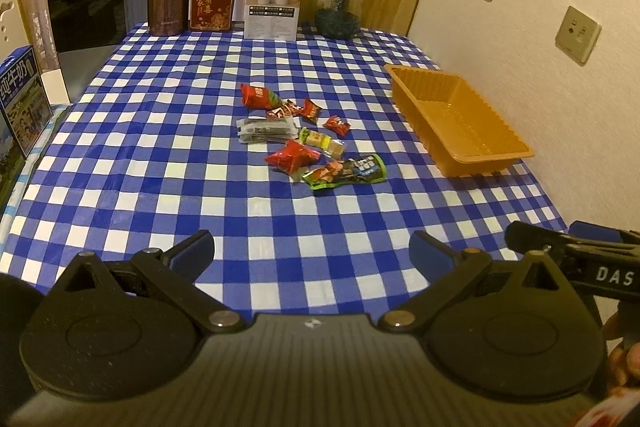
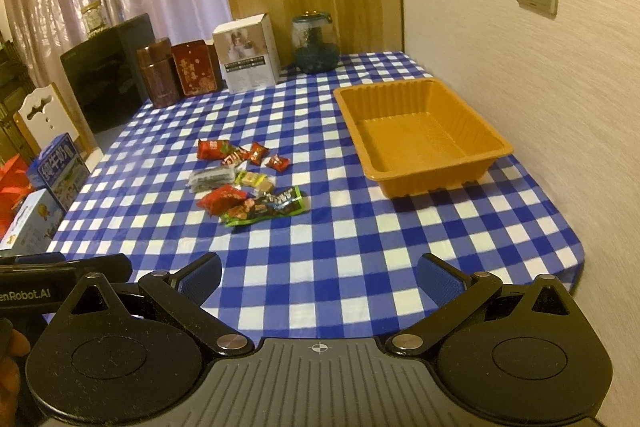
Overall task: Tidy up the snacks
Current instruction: 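Grasp the green-and-black sausage pack with the right gripper while the left gripper grasps a red candy packet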
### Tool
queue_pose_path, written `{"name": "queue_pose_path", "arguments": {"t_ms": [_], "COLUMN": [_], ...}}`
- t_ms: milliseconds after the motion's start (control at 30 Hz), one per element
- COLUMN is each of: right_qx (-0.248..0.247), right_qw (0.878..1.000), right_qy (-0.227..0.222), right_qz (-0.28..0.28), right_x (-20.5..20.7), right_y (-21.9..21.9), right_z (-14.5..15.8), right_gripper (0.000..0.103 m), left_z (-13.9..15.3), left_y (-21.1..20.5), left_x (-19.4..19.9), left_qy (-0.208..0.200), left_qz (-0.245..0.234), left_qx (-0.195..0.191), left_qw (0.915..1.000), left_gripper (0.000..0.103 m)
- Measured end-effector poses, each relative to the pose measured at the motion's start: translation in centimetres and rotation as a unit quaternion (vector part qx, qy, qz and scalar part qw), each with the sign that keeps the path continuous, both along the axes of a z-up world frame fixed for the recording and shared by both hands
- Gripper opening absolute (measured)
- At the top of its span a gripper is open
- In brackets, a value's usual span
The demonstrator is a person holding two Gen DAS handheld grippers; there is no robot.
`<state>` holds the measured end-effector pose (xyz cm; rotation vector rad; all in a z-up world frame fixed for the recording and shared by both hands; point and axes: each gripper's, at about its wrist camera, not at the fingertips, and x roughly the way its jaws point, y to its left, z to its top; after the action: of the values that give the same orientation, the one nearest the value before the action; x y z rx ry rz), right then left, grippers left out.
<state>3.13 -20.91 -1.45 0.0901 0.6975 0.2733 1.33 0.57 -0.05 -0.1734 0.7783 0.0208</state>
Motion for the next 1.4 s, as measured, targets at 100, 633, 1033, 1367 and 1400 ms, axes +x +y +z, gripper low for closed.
{"name": "queue_pose_path", "arguments": {"t_ms": [100, 633, 1033, 1367, 1400], "right_qx": [0.004, 0.063, 0.085, 0.068, 0.059], "right_qw": [1.0, 0.997, 0.993, 0.993, 0.994], "right_qy": [0.002, 0.04, 0.077, 0.07, 0.066], "right_qz": [0.007, 0.007, -0.029, -0.067, -0.068], "right_x": [1.0, 8.5, 15.0, 18.1, 18.3], "right_y": [0.4, 4.6, 9.0, 11.6, 12.0], "right_z": [-0.5, -5.5, -10.8, -12.3, -12.4], "right_gripper": [0.103, 0.083, 0.073, 0.073, 0.073], "left_z": [-0.5, -4.9, -8.2, -9.5, -9.6], "left_y": [0.9, 6.1, 9.4, 11.0, 11.1], "left_x": [1.1, 9.8, 15.9, 17.0, 17.0], "left_qy": [0.002, 0.028, 0.032, 0.039, 0.038], "left_qz": [0.003, -0.002, -0.004, 0.012, 0.013], "left_qx": [0.001, 0.012, 0.011, -0.006, -0.008], "left_qw": [1.0, 0.9995, 0.9994, 0.9992, 0.9991], "left_gripper": [0.103, 0.097, 0.096, 0.096, 0.096]}}
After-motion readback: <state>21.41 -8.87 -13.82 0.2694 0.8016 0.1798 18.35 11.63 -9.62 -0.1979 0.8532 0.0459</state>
